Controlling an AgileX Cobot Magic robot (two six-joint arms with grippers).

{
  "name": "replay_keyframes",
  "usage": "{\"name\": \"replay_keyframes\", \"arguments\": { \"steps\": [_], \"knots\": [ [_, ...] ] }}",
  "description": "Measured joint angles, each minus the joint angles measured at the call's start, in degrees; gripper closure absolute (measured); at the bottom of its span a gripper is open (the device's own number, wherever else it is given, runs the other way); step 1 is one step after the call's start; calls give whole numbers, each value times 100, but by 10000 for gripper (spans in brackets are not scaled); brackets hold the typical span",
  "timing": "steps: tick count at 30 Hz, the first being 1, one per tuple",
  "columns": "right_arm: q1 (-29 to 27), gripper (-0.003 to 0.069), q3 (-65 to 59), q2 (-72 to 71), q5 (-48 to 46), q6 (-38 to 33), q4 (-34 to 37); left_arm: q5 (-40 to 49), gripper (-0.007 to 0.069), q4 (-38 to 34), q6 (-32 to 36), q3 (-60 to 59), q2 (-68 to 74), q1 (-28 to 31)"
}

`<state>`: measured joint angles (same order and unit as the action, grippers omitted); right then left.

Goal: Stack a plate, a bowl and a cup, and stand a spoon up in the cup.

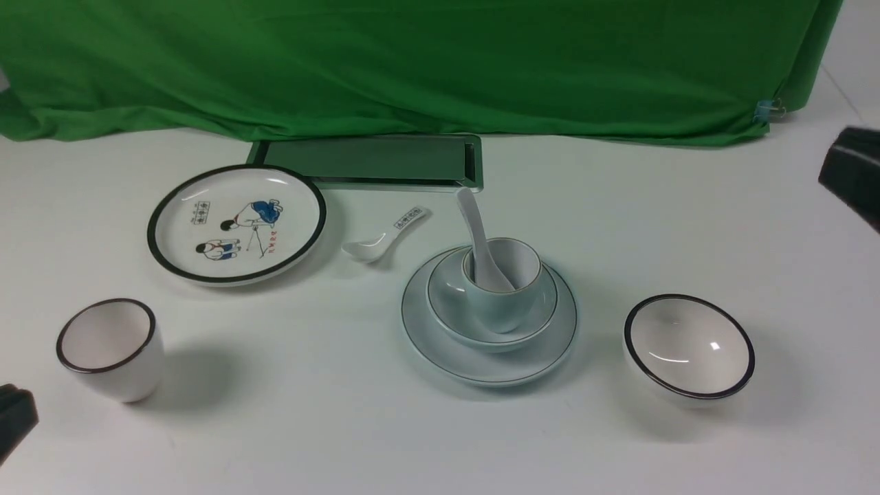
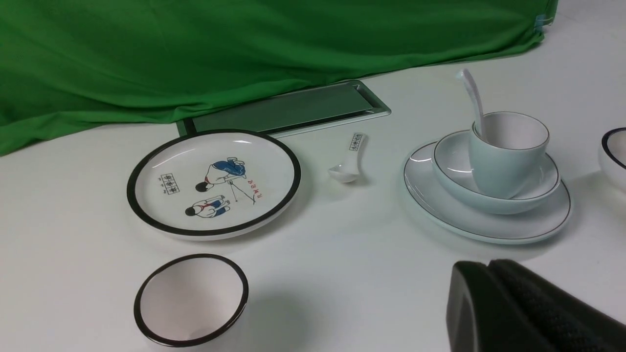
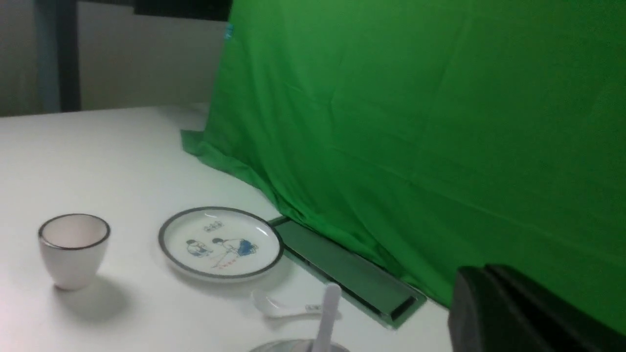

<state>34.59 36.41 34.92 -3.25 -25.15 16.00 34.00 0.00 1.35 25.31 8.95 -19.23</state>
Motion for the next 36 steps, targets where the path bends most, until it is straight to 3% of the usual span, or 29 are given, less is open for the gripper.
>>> {"name": "replay_keyframes", "arguments": {
  "steps": [1, 2, 4, 14, 25, 36],
  "knots": [
    [-180, 648, -361, -154, 235, 635, -572, 0, 656, 0, 0, 0, 0, 0],
    [-180, 648, -420, -181, 235, 732, -647, 0, 656, 0, 0, 0, 0, 0],
    [-723, 648, -1182, -638, 265, 1669, -1232, 0, 656, 0, 0, 0, 0, 0],
    [-3312, 648, -3404, -2720, 68, 3373, -2142, 0, 656, 0, 0, 0, 0, 0],
    [-3798, 648, -3688, -3484, -856, 3162, -2329, -11, 655, 0, 0, 0, 0, 0],
    [-3868, 648, -3688, -3492, -932, 3145, -2197, -26, 655, 0, 0, 0, 0, 0]
  ]
}}
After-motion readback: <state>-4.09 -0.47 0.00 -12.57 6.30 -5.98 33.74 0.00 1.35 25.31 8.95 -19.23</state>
